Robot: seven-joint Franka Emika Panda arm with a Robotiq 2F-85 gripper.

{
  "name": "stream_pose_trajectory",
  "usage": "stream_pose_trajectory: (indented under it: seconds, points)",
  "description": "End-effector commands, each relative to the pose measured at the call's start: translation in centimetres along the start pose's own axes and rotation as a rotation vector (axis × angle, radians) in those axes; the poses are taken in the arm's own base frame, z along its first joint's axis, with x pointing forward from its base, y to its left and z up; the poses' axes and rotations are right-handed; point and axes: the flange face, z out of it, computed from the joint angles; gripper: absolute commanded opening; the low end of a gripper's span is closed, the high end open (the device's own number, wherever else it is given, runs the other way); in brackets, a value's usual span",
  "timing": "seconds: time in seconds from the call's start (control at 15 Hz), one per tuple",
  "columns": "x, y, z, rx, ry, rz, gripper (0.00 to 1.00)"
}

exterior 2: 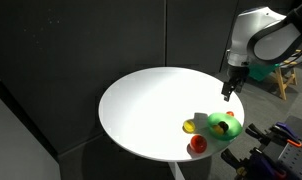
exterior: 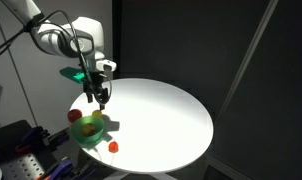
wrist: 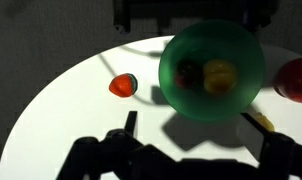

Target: Put the black object in the green bowl

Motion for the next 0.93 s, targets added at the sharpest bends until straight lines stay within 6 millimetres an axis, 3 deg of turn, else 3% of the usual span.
stream_pose_trajectory:
  seconds: [0.0, 0.87]
  points:
    - [-0.2, 0.7, -2.8, 0.026, 0.018, 0.002, 1.00]
    - [-2.3, 1.3, -8.4, 0.084, 0.047, -0.129, 1.00]
